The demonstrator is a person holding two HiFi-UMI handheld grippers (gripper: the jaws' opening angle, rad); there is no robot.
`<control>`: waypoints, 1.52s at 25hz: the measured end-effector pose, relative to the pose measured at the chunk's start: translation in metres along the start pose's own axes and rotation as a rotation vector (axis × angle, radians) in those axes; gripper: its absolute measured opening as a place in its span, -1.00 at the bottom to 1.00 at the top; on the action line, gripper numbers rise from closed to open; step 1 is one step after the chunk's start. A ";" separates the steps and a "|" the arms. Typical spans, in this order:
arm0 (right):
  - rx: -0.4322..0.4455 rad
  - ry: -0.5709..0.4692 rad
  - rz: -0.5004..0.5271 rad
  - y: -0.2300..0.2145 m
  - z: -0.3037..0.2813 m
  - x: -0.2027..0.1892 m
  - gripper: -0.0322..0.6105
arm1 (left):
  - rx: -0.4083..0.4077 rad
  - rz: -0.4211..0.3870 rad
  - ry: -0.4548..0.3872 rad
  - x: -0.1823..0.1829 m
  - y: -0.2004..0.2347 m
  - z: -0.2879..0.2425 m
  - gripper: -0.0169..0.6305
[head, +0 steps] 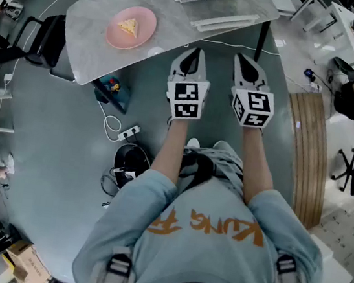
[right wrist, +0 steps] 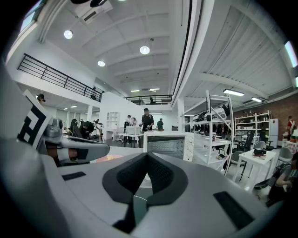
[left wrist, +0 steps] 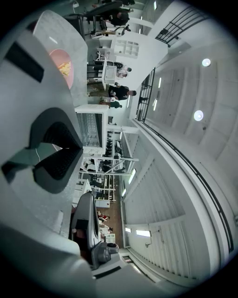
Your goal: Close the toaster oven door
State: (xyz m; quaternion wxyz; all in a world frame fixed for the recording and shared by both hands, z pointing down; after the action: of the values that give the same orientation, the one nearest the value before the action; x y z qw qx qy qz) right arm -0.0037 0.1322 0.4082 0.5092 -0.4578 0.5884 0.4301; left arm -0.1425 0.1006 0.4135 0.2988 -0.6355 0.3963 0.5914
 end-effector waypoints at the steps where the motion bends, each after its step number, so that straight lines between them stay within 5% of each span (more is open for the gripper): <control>1: -0.007 -0.003 -0.003 -0.004 0.000 0.002 -0.91 | -0.003 -0.001 0.001 0.001 0.000 -0.001 -0.94; 20: -0.057 0.041 0.032 -0.046 -0.005 0.003 -0.90 | -0.030 0.049 0.065 -0.021 -0.005 -0.039 -0.94; 38: 0.105 0.026 0.041 -0.127 -0.181 -0.003 -0.90 | 0.135 -0.014 0.126 -0.008 0.035 -0.206 -0.94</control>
State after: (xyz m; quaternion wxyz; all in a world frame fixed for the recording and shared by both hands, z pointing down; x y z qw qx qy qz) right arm 0.0836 -0.0708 0.4260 0.5158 -0.4240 0.6260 0.4029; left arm -0.0661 -0.0903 0.4498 0.3198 -0.6524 0.4490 0.5201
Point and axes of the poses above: the fingertips, and each gripper's own axes: z backward along the fingers, y to its left, x out of its top, the point moved 5 cm from there along z, backward along the fingers, and after that the axes turned 2 degrees about -y, right-handed, at the moved point
